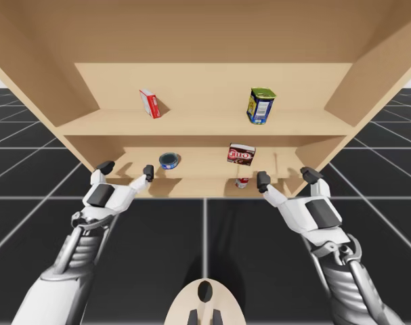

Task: Find the potted meat can on the shelf and bring it to me.

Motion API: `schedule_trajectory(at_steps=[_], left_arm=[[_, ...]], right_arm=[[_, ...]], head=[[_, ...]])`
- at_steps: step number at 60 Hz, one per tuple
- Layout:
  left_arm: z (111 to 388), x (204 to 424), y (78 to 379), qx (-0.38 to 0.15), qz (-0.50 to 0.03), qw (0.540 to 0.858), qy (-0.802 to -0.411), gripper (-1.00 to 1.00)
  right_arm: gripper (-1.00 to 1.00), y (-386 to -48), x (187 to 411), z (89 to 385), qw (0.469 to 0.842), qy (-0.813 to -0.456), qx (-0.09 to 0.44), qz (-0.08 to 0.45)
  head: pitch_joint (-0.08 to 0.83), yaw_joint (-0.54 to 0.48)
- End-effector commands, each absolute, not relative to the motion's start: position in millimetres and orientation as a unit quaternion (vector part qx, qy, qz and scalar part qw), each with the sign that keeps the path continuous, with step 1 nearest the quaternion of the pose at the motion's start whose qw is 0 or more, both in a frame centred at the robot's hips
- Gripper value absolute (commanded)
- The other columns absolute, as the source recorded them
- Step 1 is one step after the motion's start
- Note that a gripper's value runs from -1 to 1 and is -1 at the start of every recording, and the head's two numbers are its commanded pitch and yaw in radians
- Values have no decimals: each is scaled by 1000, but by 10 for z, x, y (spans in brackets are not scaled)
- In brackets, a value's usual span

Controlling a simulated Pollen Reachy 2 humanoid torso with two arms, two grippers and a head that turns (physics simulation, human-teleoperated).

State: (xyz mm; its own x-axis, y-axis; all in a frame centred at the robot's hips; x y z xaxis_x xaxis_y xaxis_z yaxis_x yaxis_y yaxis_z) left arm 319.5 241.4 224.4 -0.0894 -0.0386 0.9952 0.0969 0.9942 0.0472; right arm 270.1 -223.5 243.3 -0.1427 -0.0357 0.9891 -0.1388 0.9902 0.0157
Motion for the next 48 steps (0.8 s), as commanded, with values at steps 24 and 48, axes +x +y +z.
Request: schedule_trajectory(at_steps=[24,48], left_arm=[[2259,3161,2382,-14,-55,669,-741,-1000],[2280,3122,2363,-13,-58,663,-746,-1000]], right_arm=[[-1000,-2193,2676,2436,650,-754,77,49],[-1000,-2122,2551,2616,642,-764,57,25]], head=[[116,-98],[146,-218]])
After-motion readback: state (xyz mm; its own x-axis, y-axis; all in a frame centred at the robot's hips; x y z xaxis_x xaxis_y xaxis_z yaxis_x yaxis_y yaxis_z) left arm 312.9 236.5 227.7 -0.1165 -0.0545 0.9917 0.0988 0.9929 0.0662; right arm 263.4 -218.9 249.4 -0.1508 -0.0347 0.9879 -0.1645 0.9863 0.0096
